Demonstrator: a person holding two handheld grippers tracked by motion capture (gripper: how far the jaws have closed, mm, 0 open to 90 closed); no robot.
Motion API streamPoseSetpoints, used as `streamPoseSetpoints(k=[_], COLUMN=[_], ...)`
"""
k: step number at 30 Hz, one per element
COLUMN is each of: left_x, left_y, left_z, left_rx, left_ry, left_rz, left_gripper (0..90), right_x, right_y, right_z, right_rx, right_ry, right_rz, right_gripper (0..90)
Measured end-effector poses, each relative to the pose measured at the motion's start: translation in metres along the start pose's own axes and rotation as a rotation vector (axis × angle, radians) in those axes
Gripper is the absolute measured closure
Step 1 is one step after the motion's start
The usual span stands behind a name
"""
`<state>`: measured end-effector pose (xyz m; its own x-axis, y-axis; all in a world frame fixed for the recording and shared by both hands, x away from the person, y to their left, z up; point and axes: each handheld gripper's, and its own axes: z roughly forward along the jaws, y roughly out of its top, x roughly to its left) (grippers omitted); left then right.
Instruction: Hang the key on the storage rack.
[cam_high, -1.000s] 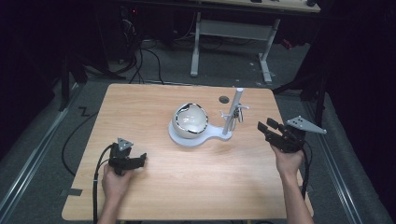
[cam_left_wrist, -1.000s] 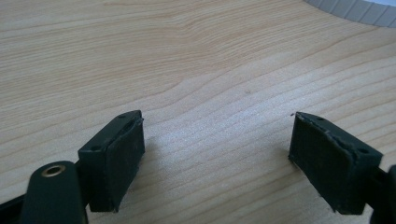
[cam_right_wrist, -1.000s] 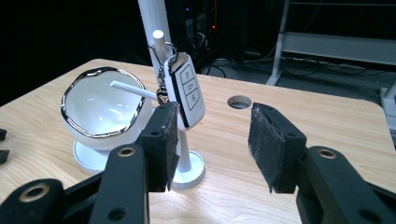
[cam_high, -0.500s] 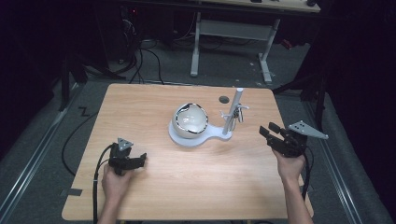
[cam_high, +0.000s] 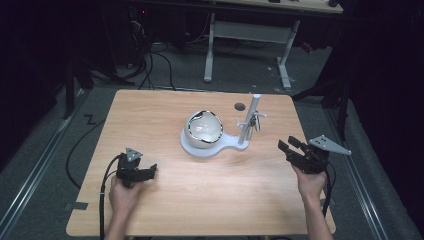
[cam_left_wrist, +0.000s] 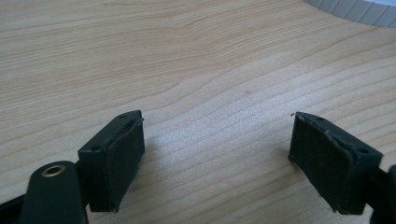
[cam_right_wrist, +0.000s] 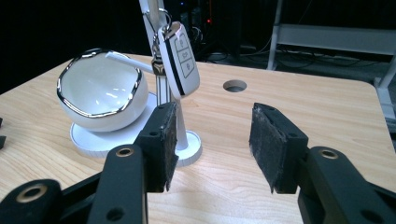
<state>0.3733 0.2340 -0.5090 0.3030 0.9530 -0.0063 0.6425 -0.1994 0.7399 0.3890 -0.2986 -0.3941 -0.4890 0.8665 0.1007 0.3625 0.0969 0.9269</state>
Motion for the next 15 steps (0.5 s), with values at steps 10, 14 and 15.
streamPoseSetpoints(k=[10, 14, 15], left_x=[0.0, 0.0, 0.0], left_y=[0.0, 0.0, 0.0], left_z=[0.0, 0.0, 0.0], left_rx=[0.0, 0.0, 0.0], left_ry=[0.0, 0.0, 0.0], left_rz=[0.0, 0.0, 0.0], left_gripper=[18.5, 18.5, 18.5], right_x=[-0.001, -0.001, -0.001], right_y=[-0.013, -0.02, -0.021], right_z=[0.002, 0.004, 0.003], right_rx=[0.02, 0.034, 0.033], right_ry=[0.003, -0.001, -0.002], right_rz=[0.014, 0.017, 0.015], right_gripper=[52.9, 52.7, 52.6])
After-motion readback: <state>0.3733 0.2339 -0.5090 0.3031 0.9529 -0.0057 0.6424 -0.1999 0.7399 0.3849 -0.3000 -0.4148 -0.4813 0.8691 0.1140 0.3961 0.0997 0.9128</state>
